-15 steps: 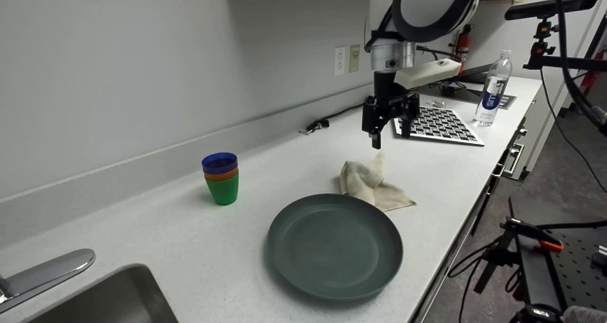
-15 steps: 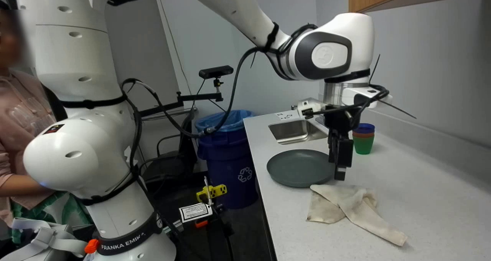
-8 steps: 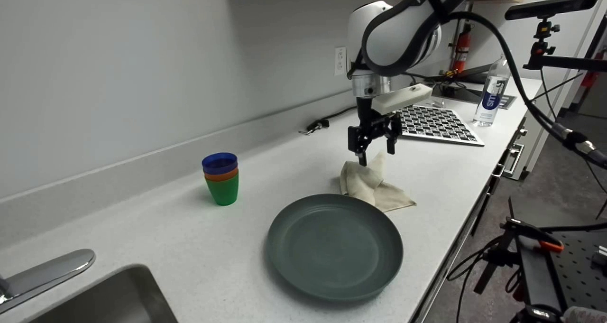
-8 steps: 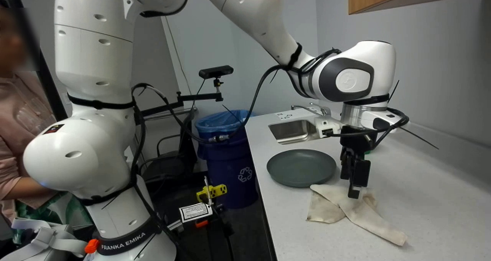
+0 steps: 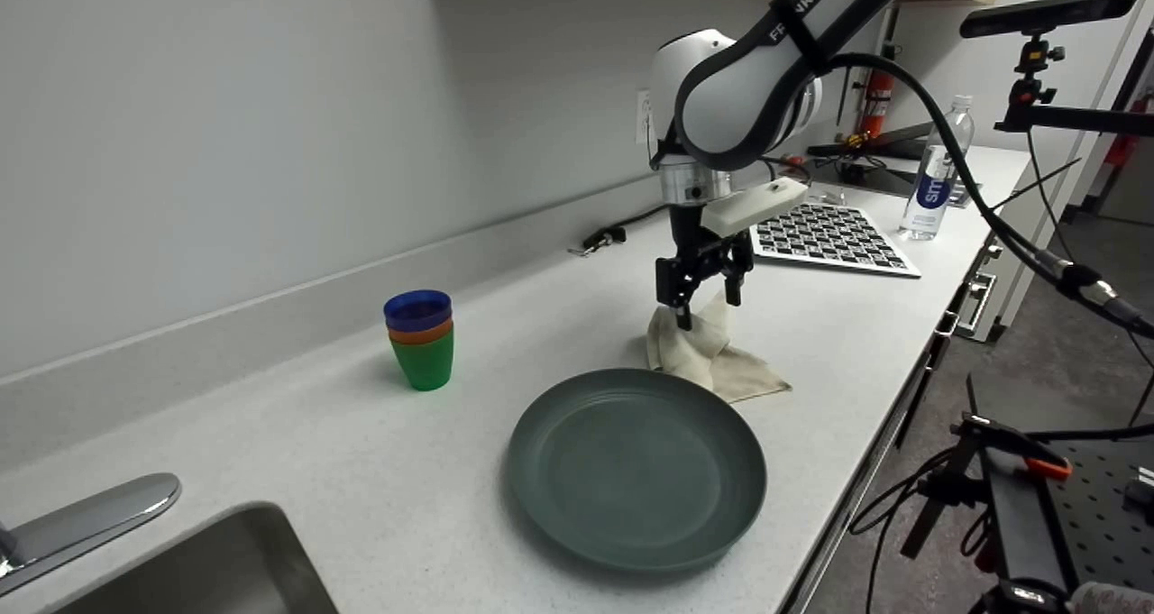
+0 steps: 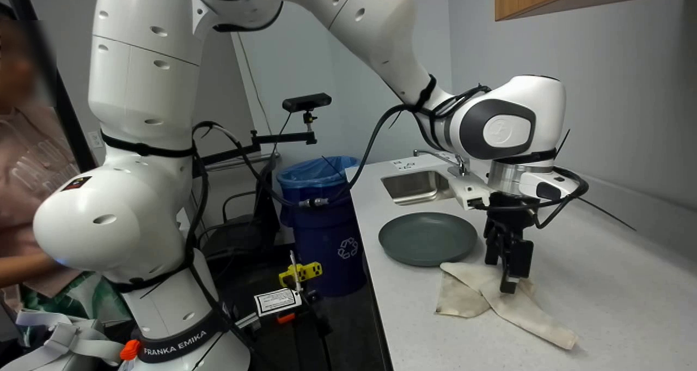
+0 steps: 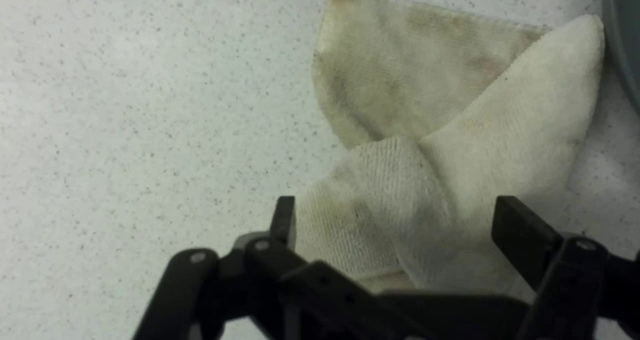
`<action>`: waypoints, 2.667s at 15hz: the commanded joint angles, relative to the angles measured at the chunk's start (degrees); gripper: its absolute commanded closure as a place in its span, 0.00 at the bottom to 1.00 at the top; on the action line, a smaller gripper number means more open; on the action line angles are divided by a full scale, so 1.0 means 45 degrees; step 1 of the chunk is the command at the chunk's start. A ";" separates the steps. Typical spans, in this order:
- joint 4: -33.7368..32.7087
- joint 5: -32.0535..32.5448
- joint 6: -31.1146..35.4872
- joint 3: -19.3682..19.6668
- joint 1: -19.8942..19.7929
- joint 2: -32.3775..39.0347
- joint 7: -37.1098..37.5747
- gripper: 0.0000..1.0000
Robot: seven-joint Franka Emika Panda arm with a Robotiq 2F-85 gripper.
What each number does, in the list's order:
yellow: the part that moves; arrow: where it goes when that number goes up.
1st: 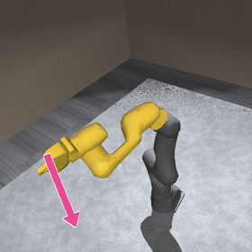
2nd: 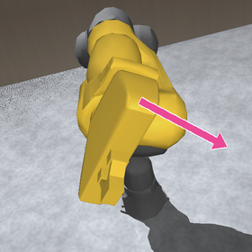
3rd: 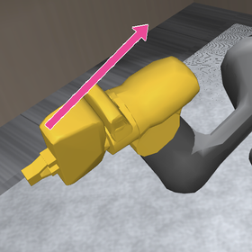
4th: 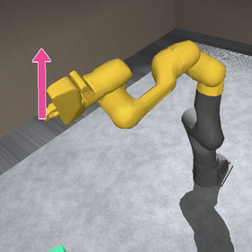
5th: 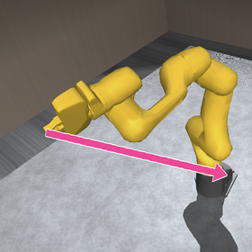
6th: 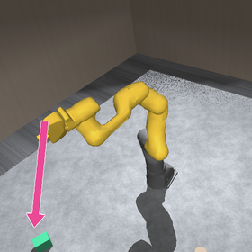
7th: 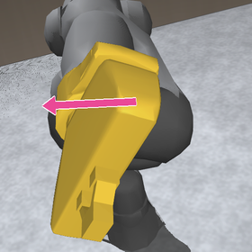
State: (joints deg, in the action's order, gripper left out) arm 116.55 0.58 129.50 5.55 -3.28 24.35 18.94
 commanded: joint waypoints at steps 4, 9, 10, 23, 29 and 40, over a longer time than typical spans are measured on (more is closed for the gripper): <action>0.0517 -0.0077 0.0991 0.0149 0.0142 -0.0094 -0.0155 0.00; 0.0480 -0.0077 0.0990 0.0155 0.0141 -0.0063 -0.0155 0.00; 0.0480 -0.0077 0.0990 0.0155 0.0141 -0.0063 -0.0155 0.00; 0.1258 -0.0052 0.3532 0.0372 0.0136 0.0868 -0.0328 0.03; 0.1110 -0.1342 0.3206 -0.0131 -0.0415 0.0889 -0.1344 0.54; 0.1750 -0.0053 0.1214 0.0215 0.0153 -0.0873 -0.1817 1.00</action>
State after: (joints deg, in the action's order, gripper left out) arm 122.12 -1.97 137.33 6.04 -3.71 24.84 11.86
